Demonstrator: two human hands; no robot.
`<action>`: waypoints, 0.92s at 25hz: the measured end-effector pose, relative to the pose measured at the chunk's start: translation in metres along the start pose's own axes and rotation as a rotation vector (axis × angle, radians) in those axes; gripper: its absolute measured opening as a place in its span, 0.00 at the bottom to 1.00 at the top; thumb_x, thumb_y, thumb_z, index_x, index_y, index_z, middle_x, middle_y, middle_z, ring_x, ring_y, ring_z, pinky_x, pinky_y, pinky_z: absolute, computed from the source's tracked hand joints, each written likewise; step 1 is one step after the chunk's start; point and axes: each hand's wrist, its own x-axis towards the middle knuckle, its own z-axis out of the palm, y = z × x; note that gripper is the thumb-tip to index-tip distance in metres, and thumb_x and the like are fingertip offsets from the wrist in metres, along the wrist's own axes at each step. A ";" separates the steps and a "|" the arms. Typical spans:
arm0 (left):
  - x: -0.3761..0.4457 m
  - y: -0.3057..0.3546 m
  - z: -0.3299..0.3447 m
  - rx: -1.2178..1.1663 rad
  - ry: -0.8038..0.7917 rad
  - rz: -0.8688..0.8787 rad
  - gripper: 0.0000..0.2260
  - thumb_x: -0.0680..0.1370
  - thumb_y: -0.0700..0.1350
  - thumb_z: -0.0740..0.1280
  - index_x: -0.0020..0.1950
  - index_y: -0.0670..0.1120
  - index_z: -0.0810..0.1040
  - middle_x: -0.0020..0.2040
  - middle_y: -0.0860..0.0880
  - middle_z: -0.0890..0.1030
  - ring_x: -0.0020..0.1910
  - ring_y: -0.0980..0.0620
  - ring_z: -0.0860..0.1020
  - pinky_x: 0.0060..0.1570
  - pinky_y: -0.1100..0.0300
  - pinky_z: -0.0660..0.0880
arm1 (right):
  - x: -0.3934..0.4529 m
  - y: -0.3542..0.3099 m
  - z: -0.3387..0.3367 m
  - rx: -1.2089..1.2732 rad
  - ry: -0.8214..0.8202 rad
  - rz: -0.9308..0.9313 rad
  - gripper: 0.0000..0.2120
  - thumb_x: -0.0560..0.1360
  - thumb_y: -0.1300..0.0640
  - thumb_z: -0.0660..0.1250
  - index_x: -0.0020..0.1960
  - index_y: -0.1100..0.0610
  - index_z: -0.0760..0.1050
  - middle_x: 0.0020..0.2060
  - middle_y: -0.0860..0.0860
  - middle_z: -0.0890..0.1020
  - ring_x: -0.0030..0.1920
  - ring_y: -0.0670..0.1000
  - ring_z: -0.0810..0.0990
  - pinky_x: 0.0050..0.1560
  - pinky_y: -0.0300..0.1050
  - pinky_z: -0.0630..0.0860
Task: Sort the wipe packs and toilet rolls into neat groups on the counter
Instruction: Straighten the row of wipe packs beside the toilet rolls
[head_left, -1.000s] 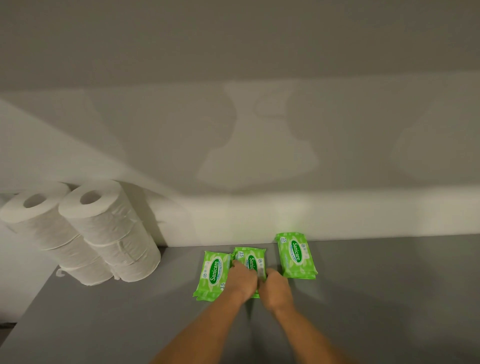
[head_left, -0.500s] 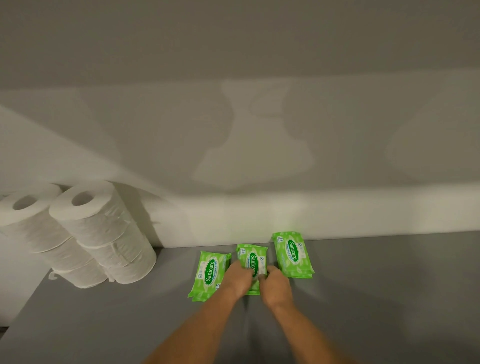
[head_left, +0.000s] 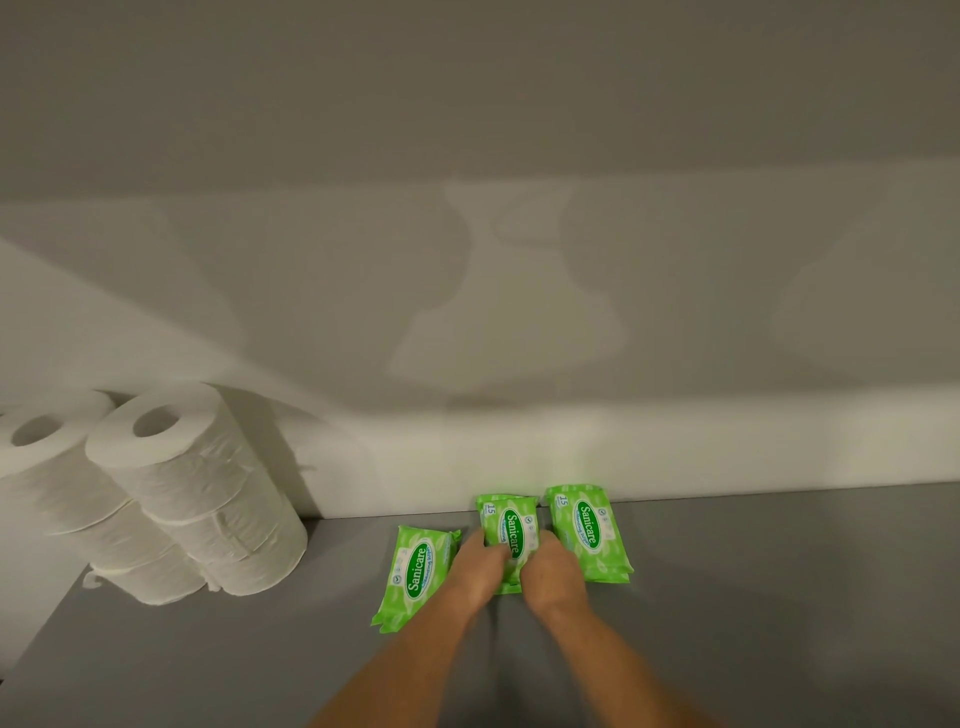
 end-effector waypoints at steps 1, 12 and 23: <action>0.002 0.000 -0.001 -0.012 0.002 -0.003 0.13 0.79 0.34 0.62 0.61 0.43 0.79 0.57 0.43 0.84 0.52 0.48 0.82 0.55 0.55 0.78 | 0.002 -0.001 0.000 -0.009 -0.001 -0.002 0.12 0.76 0.64 0.60 0.57 0.60 0.75 0.52 0.56 0.83 0.53 0.58 0.82 0.46 0.44 0.73; 0.006 0.006 0.001 -0.083 -0.027 0.005 0.14 0.79 0.36 0.63 0.62 0.46 0.81 0.55 0.49 0.85 0.53 0.52 0.82 0.54 0.57 0.79 | 0.009 -0.006 -0.003 -0.032 -0.002 0.012 0.12 0.76 0.62 0.62 0.59 0.59 0.75 0.52 0.55 0.83 0.53 0.57 0.82 0.46 0.43 0.73; 0.003 0.007 0.001 -0.038 -0.023 0.024 0.12 0.79 0.37 0.64 0.58 0.48 0.82 0.56 0.47 0.85 0.58 0.47 0.83 0.65 0.48 0.77 | 0.009 -0.007 -0.004 0.012 -0.002 0.007 0.12 0.76 0.60 0.64 0.59 0.60 0.75 0.52 0.55 0.83 0.54 0.57 0.82 0.48 0.45 0.75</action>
